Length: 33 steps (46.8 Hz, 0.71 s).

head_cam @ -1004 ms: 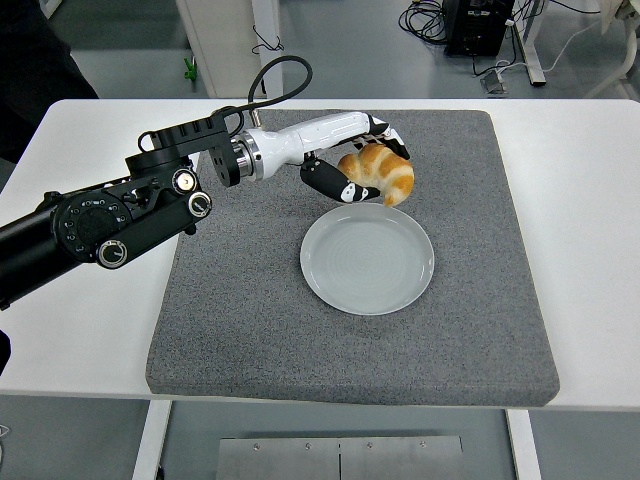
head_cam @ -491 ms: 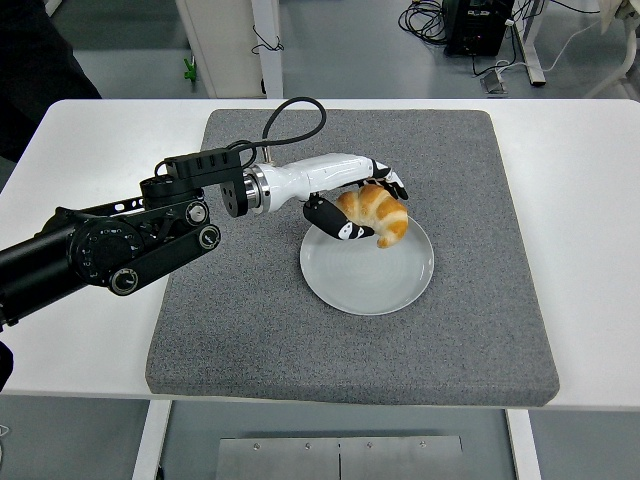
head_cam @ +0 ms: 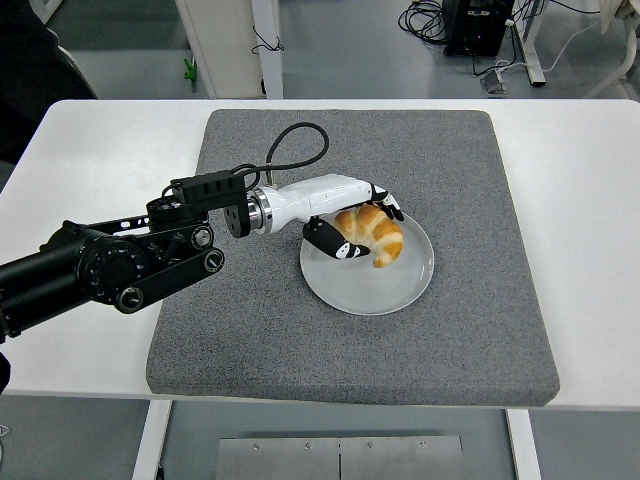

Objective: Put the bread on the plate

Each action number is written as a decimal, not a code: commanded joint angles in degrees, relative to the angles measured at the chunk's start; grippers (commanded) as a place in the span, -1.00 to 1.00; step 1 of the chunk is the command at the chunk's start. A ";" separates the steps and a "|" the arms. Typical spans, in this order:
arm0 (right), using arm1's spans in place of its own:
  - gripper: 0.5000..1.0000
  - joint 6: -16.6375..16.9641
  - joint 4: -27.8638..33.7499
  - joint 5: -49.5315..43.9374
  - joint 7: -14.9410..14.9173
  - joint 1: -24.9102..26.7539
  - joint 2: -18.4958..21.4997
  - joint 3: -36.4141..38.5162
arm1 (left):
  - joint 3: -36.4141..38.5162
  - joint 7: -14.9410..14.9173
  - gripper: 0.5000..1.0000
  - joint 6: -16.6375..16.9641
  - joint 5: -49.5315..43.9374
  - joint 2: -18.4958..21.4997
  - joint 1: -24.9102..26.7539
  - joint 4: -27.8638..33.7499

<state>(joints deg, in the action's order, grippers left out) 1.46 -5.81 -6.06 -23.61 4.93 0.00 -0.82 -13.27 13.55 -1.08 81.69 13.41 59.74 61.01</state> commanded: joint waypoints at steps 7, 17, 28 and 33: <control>1.00 -0.05 0.01 0.00 -0.03 -0.01 0.00 0.02 | 0.00 0.08 -0.38 0.64 0.22 -0.05 -0.41 -0.10; 1.00 0.04 0.01 0.00 -0.03 0.08 0.00 0.03 | 0.18 0.08 -0.38 1.43 1.27 -0.66 -1.12 -0.19; 1.00 -0.05 0.01 0.00 -0.03 -0.01 0.00 0.03 | 0.61 0.08 -0.38 2.31 2.51 -1.54 -1.73 -0.71; 1.00 0.04 0.01 0.00 -0.03 -0.01 0.00 0.03 | 2.46 0.08 -0.38 3.80 2.51 -1.89 -1.73 -0.98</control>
<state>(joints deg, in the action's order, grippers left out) 1.47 -5.79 -6.06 -23.58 4.92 0.00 -0.79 -11.78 13.63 1.67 84.25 11.59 58.01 60.11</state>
